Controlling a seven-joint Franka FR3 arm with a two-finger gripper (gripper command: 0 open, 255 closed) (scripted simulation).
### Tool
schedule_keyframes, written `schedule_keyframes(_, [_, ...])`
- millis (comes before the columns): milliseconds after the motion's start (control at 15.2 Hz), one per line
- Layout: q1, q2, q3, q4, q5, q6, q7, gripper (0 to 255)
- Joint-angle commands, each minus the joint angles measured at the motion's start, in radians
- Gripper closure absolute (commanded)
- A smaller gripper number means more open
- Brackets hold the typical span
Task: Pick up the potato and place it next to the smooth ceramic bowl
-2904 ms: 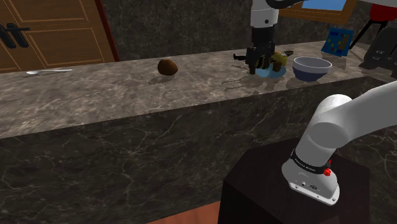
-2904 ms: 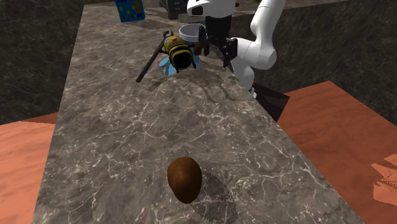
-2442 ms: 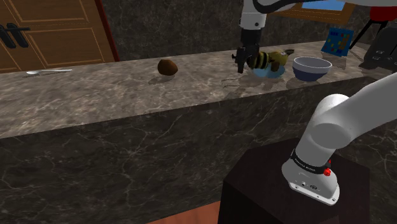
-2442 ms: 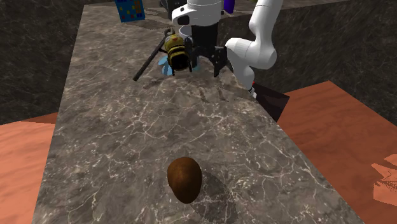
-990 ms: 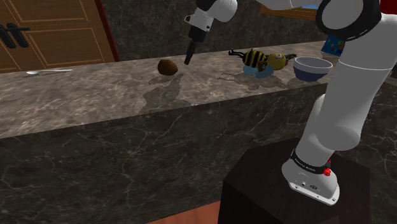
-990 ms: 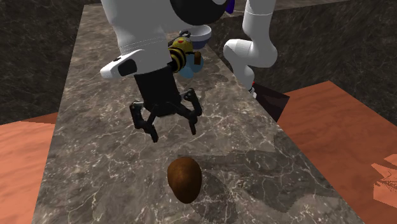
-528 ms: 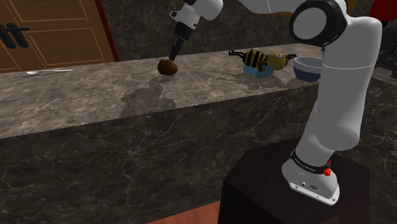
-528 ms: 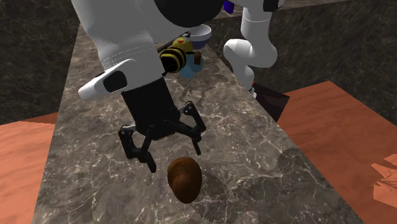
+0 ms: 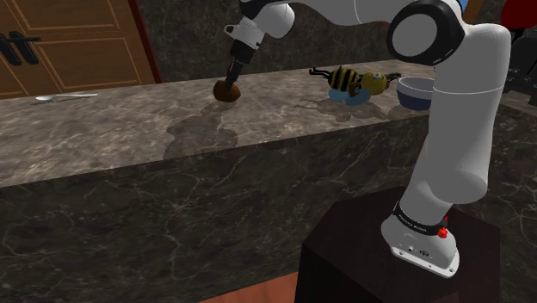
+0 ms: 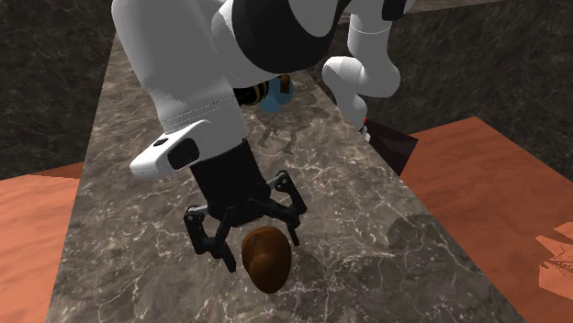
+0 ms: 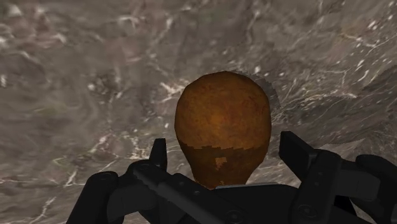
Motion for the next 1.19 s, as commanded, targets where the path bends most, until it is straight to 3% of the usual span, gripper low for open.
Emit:
schedule_keyframes(0, [0.001,0.002,0.001,-0.002,0.001,0.005,0.0,0])
schedule_keyframes(330, [0.001,0.002,0.001,-0.002,0.001,0.004,0.0,0])
schedule_keyframes(396, [0.001,0.002,0.001,-0.002,0.001,0.004,0.0,255])
schedule_keyframes(1122, [0.0,0.002,0.0,0.024,-0.004,-0.017,0.013,255])
